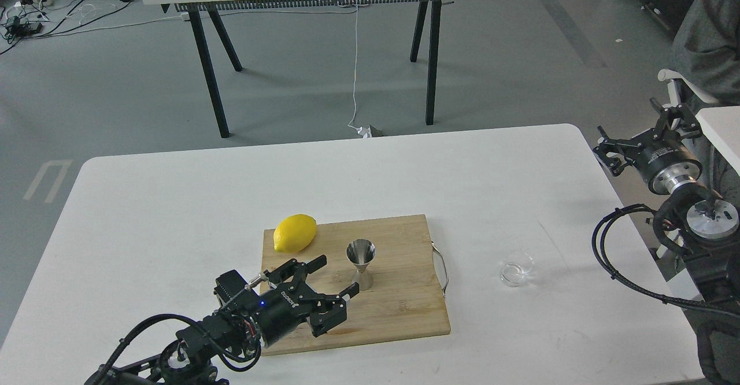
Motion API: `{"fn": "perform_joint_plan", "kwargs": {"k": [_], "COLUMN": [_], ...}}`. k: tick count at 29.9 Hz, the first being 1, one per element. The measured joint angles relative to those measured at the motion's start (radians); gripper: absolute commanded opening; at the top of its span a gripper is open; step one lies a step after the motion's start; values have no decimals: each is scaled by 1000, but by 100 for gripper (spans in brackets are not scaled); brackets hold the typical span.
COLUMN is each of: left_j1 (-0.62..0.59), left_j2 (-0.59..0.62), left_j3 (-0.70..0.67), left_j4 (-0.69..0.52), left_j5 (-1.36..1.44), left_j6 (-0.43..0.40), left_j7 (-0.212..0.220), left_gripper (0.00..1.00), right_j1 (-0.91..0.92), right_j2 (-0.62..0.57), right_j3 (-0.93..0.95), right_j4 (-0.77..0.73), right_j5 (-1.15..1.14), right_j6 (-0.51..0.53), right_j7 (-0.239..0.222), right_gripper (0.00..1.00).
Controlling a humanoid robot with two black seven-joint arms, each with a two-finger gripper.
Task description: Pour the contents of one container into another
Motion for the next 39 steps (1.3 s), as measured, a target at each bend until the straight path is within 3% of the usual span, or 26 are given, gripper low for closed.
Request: {"fn": "perform_joint_plan", "kwargs": {"k": [8,15,17,19,23,27,30,39], "left_j1": [-37,-109,-117,-120,-122,-138,-188,-241], "left_j2": [289,395,403,404,407,407,416,436], "left_j3": [9,-60,-122,-198,-345,-428,-435,-437], "left_j4": [-175,-289,-292,-292,-272,-164,-56,285], "left_j5": [-282,-598,-690,-755,-849,-1011,-1135,-1481], "left_j6": [0,-7,-99,-247,-587,-905,-967,-977], "left_j7": [0,0,0,0,0,0,0,0], "left_gripper": [98,98,98,98,98,98,98,99], "right_j1": [-5,-5,-3,2,10,15,22,64], "right_j2": [3,13,13,13,4,3,10,109], "right_j3": [0,-5,-6,-7,-21,-50,-53,30], "right_j4": [-1,-1,2,7,20,34,42,50], "right_j5": [0,-5,-8,-11,-14,-15,-14,25], "right_j6": [0,0,0,0,0,0,0,0], "right_j7": [-1,-1,-6,-12,-47,-100,-110,-101], "right_gripper": [99,99,99,99,99,99,99,99]}}
